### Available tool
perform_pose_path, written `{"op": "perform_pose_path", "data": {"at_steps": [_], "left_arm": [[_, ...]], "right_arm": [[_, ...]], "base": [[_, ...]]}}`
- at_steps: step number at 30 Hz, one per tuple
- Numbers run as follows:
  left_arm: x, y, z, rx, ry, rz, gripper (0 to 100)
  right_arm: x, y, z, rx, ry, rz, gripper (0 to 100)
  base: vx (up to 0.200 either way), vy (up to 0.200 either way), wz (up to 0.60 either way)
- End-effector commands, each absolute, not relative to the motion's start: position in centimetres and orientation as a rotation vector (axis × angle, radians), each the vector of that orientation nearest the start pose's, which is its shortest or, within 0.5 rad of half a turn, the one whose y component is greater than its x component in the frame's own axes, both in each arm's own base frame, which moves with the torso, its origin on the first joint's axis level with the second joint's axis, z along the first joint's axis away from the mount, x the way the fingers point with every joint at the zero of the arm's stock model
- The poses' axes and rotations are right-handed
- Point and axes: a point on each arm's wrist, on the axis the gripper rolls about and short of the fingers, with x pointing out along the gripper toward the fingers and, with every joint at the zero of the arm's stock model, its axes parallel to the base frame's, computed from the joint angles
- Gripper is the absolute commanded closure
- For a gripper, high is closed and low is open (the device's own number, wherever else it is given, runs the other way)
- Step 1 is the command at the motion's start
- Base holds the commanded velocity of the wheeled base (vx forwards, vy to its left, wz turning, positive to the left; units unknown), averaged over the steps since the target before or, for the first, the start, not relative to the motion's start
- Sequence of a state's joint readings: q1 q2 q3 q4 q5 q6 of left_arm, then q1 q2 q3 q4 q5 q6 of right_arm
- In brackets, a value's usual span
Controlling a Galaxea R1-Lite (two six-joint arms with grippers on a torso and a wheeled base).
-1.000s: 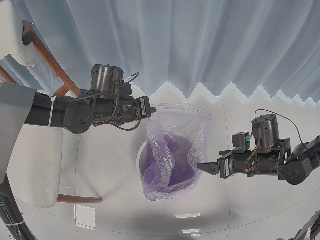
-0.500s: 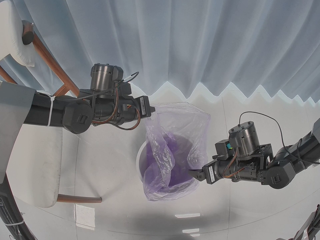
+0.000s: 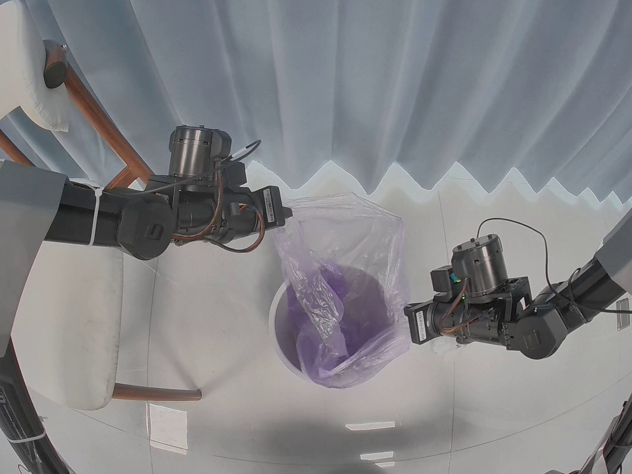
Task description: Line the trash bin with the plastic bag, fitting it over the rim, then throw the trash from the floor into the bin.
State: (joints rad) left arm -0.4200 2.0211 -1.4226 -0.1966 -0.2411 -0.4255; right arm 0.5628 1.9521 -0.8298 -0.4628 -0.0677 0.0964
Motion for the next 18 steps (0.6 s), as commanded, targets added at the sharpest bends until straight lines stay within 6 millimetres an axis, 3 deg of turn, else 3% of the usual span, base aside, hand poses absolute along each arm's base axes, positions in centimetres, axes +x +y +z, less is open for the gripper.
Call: {"op": "perform_pose_path", "data": {"at_steps": [1, 6, 13, 14, 18], "left_arm": [[37.9, -15.9, 19.2, -0.377, 0.538, -0.519, 100], [38.1, -15.4, 19.1, -0.383, 0.541, -0.505, 100], [37.1, -15.3, 19.6, -0.384, 0.545, -0.510, 100], [36.9, -15.2, 19.6, -0.381, 0.546, -0.508, 0], [36.7, -14.6, 19.8, -0.370, 0.525, -0.442, 0]], "right_arm": [[30.6, 14.8, 8.4, -0.054, 0.650, 0.342, 100], [31.9, 13.7, 8.3, -0.020, 0.619, 0.312, 100], [31.3, 15.1, 8.6, 0.024, 0.591, 0.342, 100], [31.3, 15.1, 8.6, 0.027, 0.590, 0.343, 100], [31.1, 15.3, 8.6, 0.023, 0.590, 0.349, 100]], "base": [[0.000, 0.000, 0.00], [0.000, 0.000, 0.00], [0.000, 0.000, 0.00], [0.000, 0.000, 0.00], [0.000, 0.000, 0.00]]}}
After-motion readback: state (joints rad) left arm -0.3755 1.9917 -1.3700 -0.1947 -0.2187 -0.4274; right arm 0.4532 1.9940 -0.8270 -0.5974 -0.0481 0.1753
